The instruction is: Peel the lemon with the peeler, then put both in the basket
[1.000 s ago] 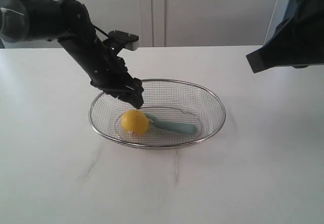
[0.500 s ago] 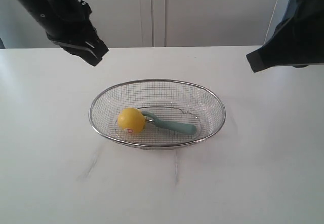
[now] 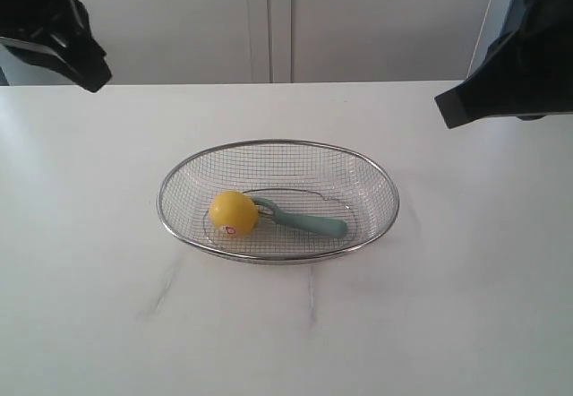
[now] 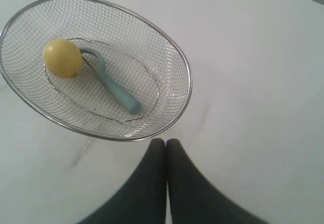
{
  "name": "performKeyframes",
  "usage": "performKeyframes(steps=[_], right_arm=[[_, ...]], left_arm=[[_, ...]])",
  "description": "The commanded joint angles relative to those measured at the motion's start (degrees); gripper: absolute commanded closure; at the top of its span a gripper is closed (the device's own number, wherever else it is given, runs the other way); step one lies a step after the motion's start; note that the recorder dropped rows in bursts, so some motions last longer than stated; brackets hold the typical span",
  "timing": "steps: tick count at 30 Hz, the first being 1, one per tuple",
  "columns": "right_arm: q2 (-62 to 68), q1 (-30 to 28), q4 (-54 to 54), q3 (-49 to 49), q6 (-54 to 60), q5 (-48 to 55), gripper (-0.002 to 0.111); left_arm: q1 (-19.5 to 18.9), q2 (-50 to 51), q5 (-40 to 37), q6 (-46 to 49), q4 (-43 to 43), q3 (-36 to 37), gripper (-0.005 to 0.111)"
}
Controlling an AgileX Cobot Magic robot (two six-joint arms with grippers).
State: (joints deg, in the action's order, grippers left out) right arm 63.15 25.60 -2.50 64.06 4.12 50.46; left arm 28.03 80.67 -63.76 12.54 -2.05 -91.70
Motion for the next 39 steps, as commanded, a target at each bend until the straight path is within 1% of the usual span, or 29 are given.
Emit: performKeyframes(steps=[1,33,39], right_arm=[[-0.37,0.03,-0.23,-0.24,0.02,-0.43,0.108],[-0.37,0.03,-0.23,-0.24,0.02,-0.43,0.108],[-0.37,0.03,-0.23,-0.24,0.02,-0.43,0.108]], left_arm=[[0.10,-3.29,-1.44,-0.28,0.98,0.33,0.107],[0.10,-3.98,-0.28,-0.28,0.98,0.33,0.107],[0.10,-6.70,-0.28,-0.28,0.98,0.33,0.107]])
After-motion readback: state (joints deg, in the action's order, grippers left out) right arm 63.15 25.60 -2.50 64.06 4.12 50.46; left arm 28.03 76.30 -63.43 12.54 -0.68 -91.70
